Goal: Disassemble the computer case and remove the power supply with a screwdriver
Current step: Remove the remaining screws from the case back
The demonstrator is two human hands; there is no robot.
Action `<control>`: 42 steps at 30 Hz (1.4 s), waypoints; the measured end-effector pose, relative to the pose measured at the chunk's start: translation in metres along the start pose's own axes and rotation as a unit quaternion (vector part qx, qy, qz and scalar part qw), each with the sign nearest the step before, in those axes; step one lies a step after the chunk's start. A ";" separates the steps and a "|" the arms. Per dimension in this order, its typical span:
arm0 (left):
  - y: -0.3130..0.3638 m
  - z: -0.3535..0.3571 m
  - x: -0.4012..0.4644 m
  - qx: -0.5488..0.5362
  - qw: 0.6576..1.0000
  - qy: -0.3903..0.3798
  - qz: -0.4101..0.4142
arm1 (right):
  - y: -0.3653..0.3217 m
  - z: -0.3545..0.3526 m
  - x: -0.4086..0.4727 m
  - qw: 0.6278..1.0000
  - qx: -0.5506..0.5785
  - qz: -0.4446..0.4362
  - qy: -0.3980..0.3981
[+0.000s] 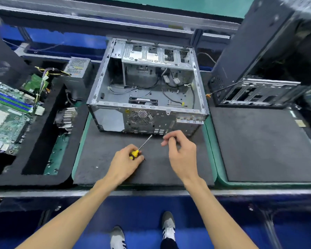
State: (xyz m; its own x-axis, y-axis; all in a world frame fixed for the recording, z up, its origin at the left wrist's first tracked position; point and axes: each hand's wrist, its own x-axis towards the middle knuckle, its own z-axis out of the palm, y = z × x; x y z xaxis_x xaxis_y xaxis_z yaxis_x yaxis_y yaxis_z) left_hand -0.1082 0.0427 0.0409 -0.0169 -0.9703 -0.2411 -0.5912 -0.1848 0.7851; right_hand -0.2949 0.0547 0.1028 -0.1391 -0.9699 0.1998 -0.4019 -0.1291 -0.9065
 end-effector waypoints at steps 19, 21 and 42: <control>0.089 -0.044 -0.024 -0.113 0.970 -0.146 0.158 | -0.025 0.050 -0.053 0.948 0.244 0.192 -0.070; 0.093 -0.055 -0.014 0.001 0.973 -0.118 0.200 | -0.025 0.051 -0.052 0.947 0.251 0.192 -0.049; 0.139 -0.079 0.156 0.315 0.859 -0.301 0.270 | -0.011 0.101 -0.073 0.910 0.120 0.321 0.234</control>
State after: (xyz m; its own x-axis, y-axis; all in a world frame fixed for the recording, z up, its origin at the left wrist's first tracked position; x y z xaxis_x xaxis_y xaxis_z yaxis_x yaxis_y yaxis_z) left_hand -0.1290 -0.1465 0.1574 -0.7268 -0.5972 -0.3392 -0.6824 0.5716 0.4557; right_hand -0.1891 0.1056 0.0605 -0.6677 -0.6744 -0.3152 0.1007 0.3378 -0.9358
